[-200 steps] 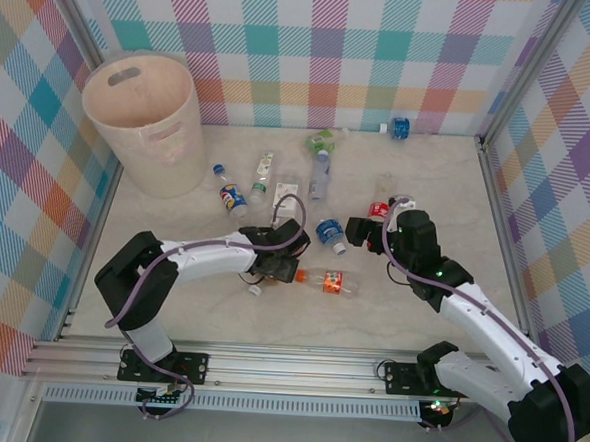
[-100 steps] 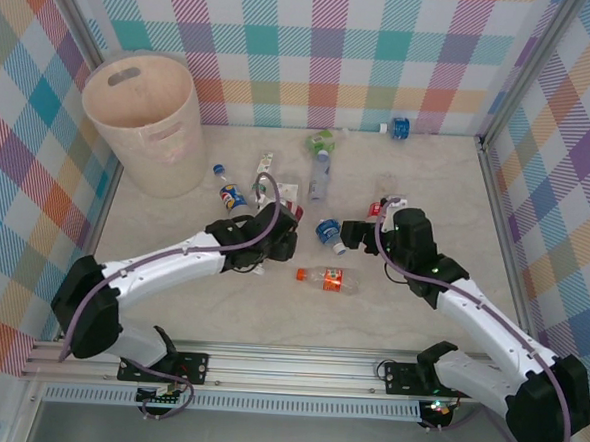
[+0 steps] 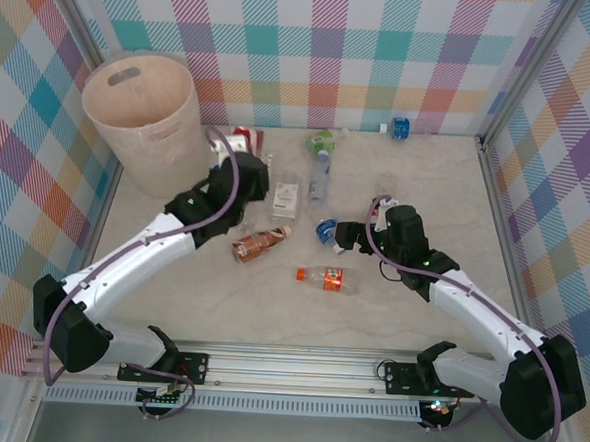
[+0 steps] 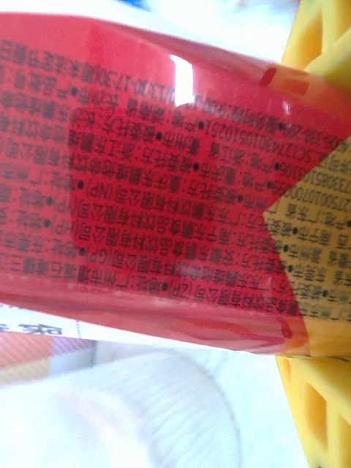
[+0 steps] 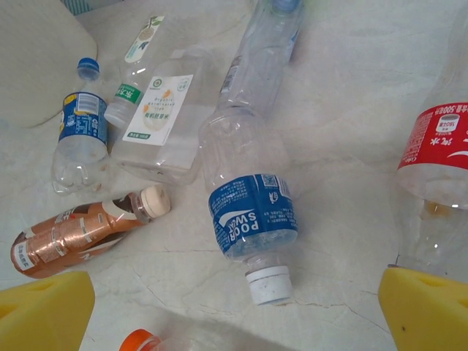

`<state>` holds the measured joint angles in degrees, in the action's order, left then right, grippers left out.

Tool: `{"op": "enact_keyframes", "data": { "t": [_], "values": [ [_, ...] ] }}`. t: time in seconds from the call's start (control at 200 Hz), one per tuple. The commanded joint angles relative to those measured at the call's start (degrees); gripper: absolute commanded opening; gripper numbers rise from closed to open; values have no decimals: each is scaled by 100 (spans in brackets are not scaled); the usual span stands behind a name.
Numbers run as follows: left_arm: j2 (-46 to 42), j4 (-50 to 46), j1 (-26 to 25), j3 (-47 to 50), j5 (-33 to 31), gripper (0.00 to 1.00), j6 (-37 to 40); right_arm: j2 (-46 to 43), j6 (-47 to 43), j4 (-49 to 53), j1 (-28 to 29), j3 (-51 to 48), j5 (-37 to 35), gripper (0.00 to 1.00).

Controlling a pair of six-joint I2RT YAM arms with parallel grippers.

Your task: Put the plastic bottles in the bin

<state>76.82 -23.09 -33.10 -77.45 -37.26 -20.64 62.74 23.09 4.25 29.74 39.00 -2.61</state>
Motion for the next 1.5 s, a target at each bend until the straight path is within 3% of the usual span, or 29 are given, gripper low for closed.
{"op": "enact_keyframes", "data": {
  "t": [0.0,0.27,0.495,0.63,1.085,1.265,1.495],
  "values": [
    [156,404,628,-352,-19,58,106,-136,-6,-237,41,156,-121,100],
    [610,934,1643,-1480,252,57,317,-490,-52,-115,37,16,-297,100],
    [682,2270,2261,-1309,-70,57,554,-501,-102,-89,33,51,-337,100],
    [1040,2405,2674,-1551,-180,58,483,-458,-122,-82,32,77,-332,100],
    [2774,770,3340,-3315,-264,58,-166,-271,-165,190,33,292,-398,100],
    [3692,-807,3380,-4524,-650,59,-505,-229,-139,217,33,301,-473,100],
    [4507,-2246,3450,-5750,-637,71,-1016,-174,-137,300,28,354,-462,100]
  ]
}}
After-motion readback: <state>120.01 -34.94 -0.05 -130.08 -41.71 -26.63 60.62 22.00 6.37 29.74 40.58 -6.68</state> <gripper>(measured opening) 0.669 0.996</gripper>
